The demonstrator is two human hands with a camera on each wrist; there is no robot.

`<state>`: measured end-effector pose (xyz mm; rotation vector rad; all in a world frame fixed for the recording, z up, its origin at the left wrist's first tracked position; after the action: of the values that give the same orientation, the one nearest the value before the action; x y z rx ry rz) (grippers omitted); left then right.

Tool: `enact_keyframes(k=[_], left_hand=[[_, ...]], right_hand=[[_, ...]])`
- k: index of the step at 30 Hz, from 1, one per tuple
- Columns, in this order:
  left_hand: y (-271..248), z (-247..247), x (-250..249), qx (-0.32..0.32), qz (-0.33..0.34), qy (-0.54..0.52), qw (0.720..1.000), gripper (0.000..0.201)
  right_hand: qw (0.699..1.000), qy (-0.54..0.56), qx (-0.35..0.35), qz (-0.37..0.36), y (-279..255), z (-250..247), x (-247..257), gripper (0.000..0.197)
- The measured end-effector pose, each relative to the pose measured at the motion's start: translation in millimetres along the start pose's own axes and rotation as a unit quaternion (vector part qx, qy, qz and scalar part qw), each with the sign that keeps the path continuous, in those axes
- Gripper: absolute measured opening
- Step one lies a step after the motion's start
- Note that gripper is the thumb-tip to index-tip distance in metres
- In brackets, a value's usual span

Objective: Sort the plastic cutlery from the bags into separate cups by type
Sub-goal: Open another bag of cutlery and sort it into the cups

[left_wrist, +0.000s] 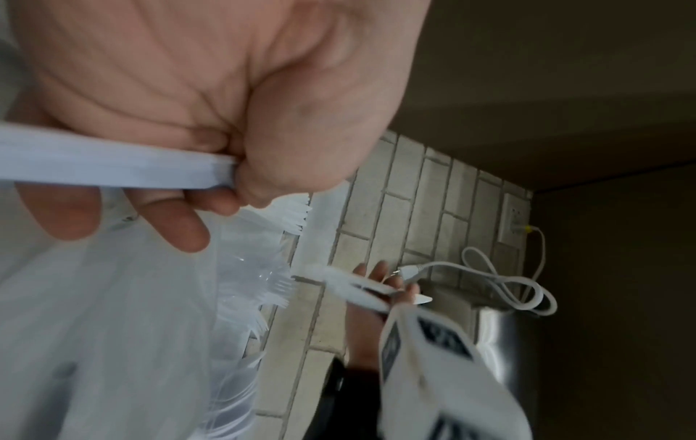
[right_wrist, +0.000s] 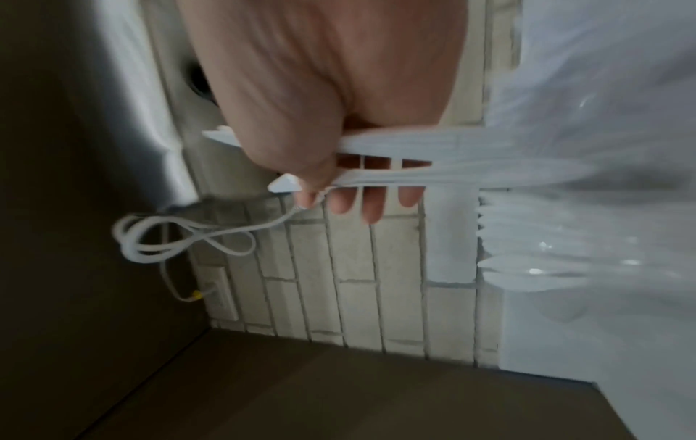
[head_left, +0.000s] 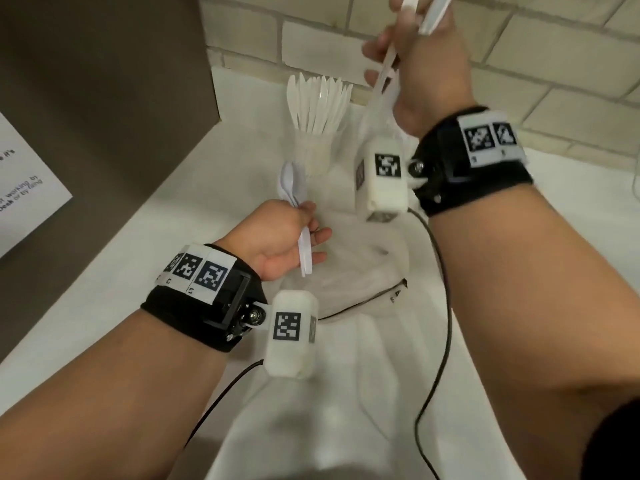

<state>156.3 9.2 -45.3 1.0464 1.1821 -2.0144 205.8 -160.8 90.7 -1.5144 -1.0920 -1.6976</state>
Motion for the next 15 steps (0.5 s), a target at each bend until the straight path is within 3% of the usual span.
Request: enact_keyframes(k=[5, 9, 15], left_hand=[[12.4, -4.7, -3.9, 0.009, -0.038, -0.007, 0.999, 0.023], [21.8, -9.1, -6.5, 0.008, -0.052, -0.020, 0.998, 0.019], [30.4, -8.3, -6.9, 0.016, -0.065, -0.008, 0.998, 0.022]], right_hand=[[0.997, 0.006, 0.040, -0.068, 39.8, 38.7, -8.5, 0.009], [0.993, -0.003, 0.082, -0.088, 55.5, 64.9, -28.8, 0.015], [0.993, 0.010, 0.112, -0.020, 72.0, 81.8, -71.2, 0.011]])
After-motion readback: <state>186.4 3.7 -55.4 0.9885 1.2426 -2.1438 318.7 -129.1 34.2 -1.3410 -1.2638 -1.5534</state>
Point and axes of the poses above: each hand's wrist, its own y-axis towards the middle knuckle, its own z-axis out of the palm, x = y × z, the point moved 4 cm from there along y, towards the middle knuckle, and after that the axes turned 7 degrees about z, right-handed, at the moved point
